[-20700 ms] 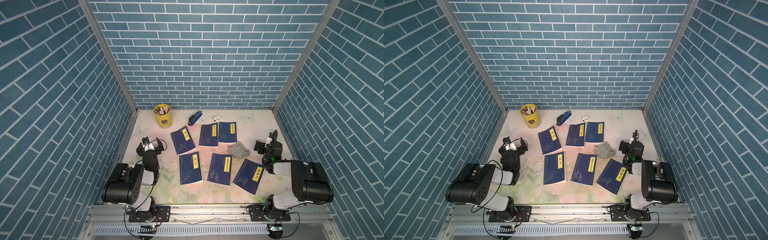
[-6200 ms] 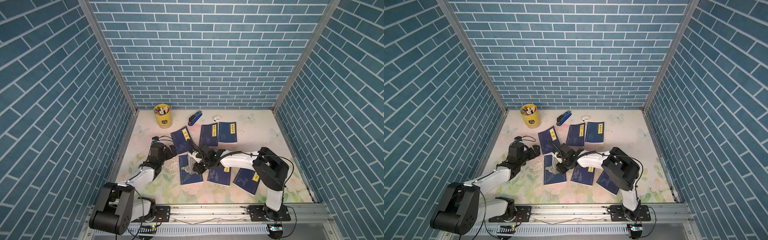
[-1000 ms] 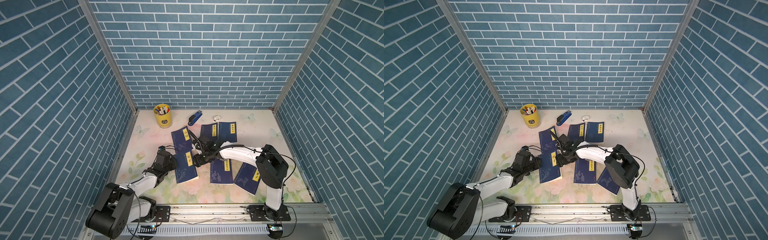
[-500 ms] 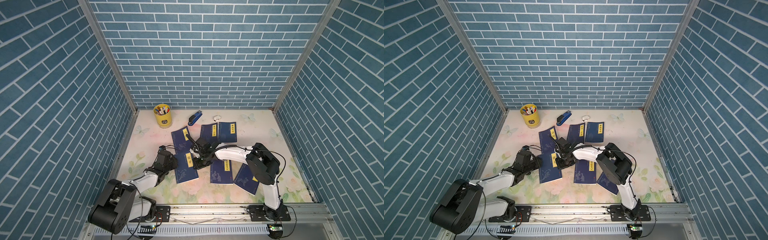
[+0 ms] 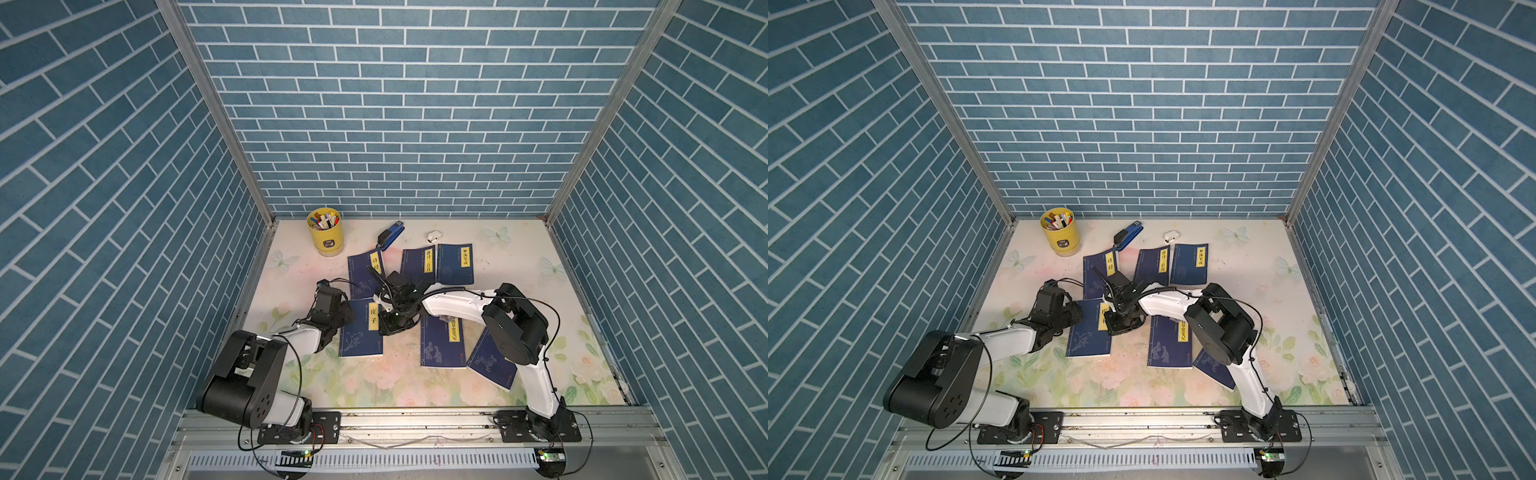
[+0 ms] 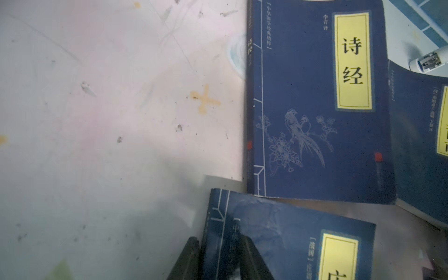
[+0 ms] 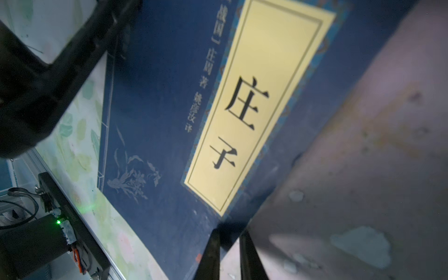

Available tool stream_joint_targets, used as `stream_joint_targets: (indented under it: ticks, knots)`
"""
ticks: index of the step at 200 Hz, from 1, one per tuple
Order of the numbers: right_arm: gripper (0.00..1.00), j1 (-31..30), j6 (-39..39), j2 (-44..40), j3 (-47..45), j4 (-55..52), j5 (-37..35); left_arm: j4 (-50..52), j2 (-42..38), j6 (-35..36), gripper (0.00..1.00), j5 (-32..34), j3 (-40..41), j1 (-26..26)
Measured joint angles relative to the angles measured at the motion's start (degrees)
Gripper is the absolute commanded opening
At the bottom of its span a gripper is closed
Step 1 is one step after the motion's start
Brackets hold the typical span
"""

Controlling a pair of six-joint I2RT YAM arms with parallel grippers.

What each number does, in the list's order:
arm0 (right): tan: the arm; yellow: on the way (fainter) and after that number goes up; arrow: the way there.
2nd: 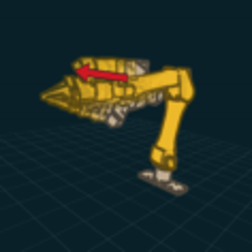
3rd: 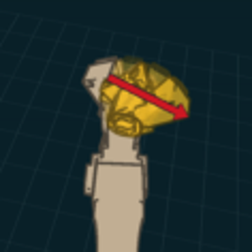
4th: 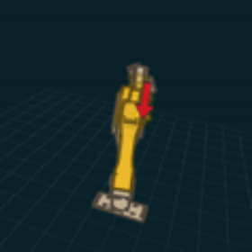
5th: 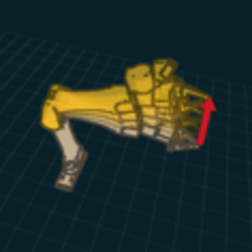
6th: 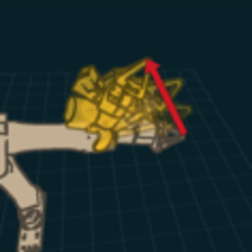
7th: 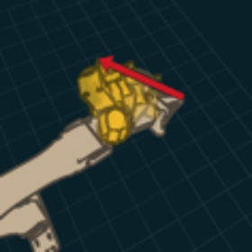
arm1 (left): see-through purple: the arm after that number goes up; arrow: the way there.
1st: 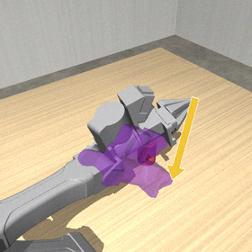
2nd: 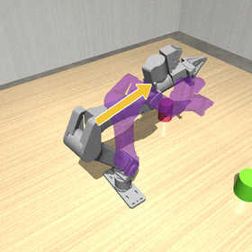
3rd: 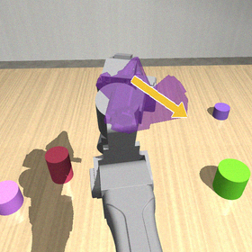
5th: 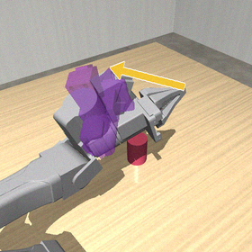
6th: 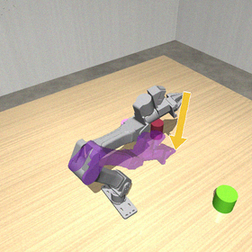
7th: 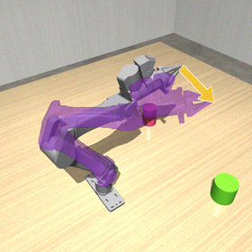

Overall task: Wipe the cover of the book
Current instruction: Move the book to the center of the board.

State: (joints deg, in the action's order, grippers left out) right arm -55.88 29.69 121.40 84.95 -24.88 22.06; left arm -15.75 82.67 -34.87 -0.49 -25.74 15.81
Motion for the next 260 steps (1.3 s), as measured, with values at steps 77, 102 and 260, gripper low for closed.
stream_joint_targets:
  ticks: [77,102,260]
  knots:
    - [0.14,-0.1,1.2,4.9,6.9,0.1,0.7,-0.5,1.4,1.7,0.32,1.3,-2.5,-3.9]
    - [0.15,-0.1,1.4,5.7,8.2,0.0,0.8,-0.4,1.4,2.3,0.34,1.3,-2.5,-4.7]
    - [0.73,8.7,-8.5,-21.0,-6.9,-10.6,-19.2,2.1,0.5,6.1,0.71,-3.3,-6.4,-3.8]
